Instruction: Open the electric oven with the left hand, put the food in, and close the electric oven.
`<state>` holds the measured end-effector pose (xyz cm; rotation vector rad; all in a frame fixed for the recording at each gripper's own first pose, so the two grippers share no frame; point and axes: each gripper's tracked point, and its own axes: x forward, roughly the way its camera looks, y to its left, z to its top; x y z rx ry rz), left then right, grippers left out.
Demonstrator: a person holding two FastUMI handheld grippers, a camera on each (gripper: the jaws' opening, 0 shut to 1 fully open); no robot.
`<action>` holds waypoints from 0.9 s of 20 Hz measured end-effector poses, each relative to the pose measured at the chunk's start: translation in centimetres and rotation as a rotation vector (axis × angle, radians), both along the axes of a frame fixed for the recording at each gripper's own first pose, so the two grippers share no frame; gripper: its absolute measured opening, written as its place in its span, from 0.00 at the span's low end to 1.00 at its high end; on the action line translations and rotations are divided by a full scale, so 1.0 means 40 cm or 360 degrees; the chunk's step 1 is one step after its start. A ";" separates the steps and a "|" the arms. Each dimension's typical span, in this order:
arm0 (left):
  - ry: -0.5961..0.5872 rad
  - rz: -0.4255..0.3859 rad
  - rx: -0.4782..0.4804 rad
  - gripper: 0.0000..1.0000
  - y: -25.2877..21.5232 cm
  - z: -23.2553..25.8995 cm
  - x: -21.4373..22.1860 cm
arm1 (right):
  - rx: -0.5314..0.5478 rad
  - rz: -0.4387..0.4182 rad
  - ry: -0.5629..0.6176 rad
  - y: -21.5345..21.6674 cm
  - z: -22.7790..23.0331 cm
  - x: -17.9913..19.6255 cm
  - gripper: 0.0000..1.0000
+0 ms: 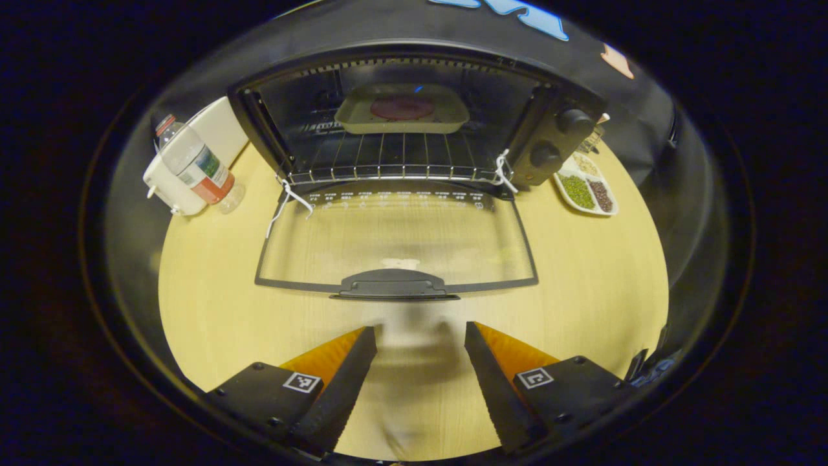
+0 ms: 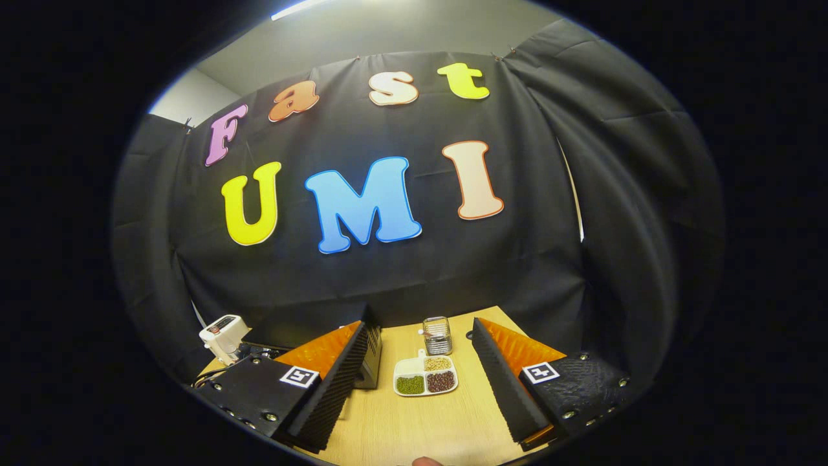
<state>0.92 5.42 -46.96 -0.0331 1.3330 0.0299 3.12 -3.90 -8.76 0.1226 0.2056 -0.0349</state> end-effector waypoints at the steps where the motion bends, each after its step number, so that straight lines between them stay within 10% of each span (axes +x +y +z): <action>1: 0.0020 -0.0005 0.0014 0.94 0.011 -0.014 0.003 | 0.0009 -0.0012 0.0006 -0.001 -0.001 0.004 0.99; 18: 0.0079 -0.0075 0.0039 0.99 0.044 -0.068 0.041 | 0.0009 -0.0042 0.0048 0.049 -0.016 0.024 0.99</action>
